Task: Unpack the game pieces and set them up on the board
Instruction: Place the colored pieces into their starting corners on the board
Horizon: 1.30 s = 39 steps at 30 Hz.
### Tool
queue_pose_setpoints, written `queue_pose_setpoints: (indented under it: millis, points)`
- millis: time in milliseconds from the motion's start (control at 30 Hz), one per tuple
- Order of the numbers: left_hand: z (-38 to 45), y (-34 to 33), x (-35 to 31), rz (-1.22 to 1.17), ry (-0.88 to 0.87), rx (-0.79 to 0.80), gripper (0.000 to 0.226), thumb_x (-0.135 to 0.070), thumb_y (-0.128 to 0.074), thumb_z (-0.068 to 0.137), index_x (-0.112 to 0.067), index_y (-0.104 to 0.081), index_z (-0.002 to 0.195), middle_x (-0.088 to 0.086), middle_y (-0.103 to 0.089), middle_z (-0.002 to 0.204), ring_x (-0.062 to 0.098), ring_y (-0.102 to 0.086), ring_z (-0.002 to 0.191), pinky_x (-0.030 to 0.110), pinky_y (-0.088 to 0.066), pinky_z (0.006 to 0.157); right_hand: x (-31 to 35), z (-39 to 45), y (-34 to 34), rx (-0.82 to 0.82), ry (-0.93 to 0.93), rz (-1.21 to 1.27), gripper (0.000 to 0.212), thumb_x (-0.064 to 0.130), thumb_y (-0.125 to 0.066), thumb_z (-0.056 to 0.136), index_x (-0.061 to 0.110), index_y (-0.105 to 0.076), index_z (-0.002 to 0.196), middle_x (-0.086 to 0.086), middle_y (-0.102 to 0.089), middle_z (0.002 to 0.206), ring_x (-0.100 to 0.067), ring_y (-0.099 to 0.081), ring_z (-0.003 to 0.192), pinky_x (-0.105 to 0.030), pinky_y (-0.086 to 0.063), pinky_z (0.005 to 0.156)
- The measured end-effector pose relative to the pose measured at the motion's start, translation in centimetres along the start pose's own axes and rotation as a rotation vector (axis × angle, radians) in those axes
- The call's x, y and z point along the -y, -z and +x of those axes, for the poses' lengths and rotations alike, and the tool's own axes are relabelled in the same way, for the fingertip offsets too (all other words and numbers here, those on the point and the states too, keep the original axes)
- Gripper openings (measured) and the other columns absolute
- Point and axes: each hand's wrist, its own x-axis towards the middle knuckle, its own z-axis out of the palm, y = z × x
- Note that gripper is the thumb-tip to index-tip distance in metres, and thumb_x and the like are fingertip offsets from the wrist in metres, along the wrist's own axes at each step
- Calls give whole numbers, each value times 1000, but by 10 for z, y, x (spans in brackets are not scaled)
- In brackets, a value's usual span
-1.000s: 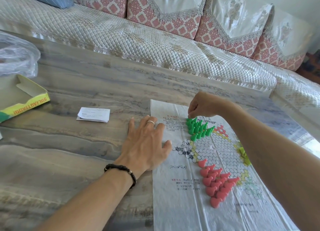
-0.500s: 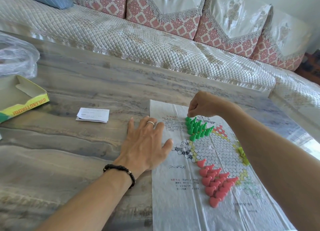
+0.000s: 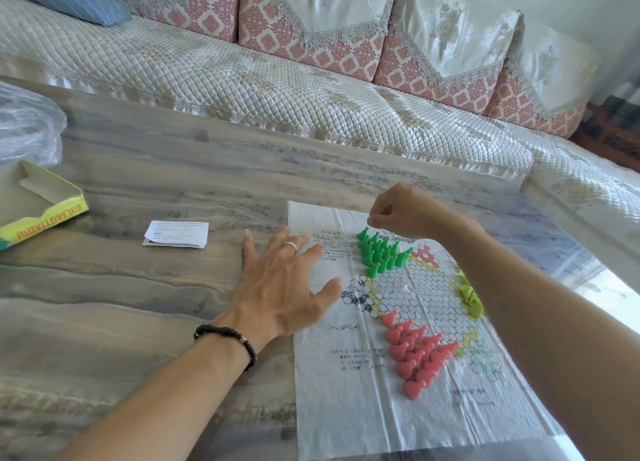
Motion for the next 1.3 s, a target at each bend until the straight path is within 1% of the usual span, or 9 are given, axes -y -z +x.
queue_pose_setpoints:
  millis: [67, 200, 333, 433, 567, 733, 867, 1000, 1300]
  points:
    - [-3, 2, 0, 10, -32, -16, 85, -75, -16, 73, -32, -43, 141, -7, -35, 152, 12, -11, 145, 62, 9, 112, 4, -17, 2, -30, 24, -9, 19, 22, -62, 92, 6, -71, 96, -1, -70, 91, -12, -64, 74, -17, -48, 60]
    - [-12, 8, -3, 88, -133, -57, 80, -74, -17, 79, -29, -52, 135, -6, -45, 146, 16, -22, 144, 65, 4, 111, 2, -61, 5, -47, 45, -21, 16, 22, -61, 92, 12, -71, 99, 8, -66, 91, -6, -64, 79, -21, -55, 74]
    - [-17, 13, -13, 140, -203, -76, 85, -77, -9, 81, -26, -56, 131, 1, -49, 144, 19, -27, 142, 64, -1, 113, -17, -108, 13, -78, -16, -36, 15, 17, -59, 91, 13, -73, 92, 15, -63, 82, 2, -62, 71, -7, -44, 60]
    - [-25, 16, -33, 55, -207, -101, 88, -78, -6, 82, -25, -53, 135, 4, -46, 146, 19, -24, 144, 58, -7, 115, -35, -141, 22, -110, -106, -25, 17, 14, -57, 90, 15, -74, 88, 14, -65, 83, -4, -64, 73, -16, -49, 64]
    - [-53, 11, -73, -4, -265, -87, 78, -70, -11, 88, -24, -47, 139, 3, -43, 148, 18, -19, 145, 50, -10, 117, -55, -184, 23, -125, -179, -23, 17, 15, -58, 89, 15, -74, 87, 5, -71, 85, -10, -65, 76, -26, -53, 71]
    - [-87, -3, -125, 59, -405, 5, 62, -60, -18, 94, -25, -43, 139, 2, -42, 148, 20, -17, 145, 47, -10, 118, -75, -229, 16, -170, -243, 62, 15, 19, -59, 89, 16, -74, 89, 5, -71, 86, -12, -66, 78, -29, -54, 73]
    - [-100, -22, -170, 100, -507, 80, 64, -58, -21, 94, -21, -36, 145, 4, -35, 153, 20, -13, 146, 40, -6, 120, -89, -261, 5, -206, -278, 116, 13, 20, -61, 86, 17, -73, 84, 4, -70, 84, -15, -64, 80, -30, -52, 74]
    - [-96, -44, -201, 121, -573, 129, 63, -56, -26, 93, -20, -36, 144, 2, -35, 152, 18, -14, 145, 35, -5, 119, -105, -275, 2, -262, -304, 176, 11, 18, -63, 84, 15, -73, 86, 1, -71, 91, -18, -64, 88, -36, -52, 82]
    - [-75, -75, -211, 90, -497, 159, 64, -55, -27, 93, -21, -29, 147, 4, -30, 154, 17, -11, 146, 32, -4, 120, -124, -234, -12, -307, -342, 266, 16, 13, -64, 81, 20, -74, 91, 8, -63, 80, -10, -58, 79, -20, -42, 73]
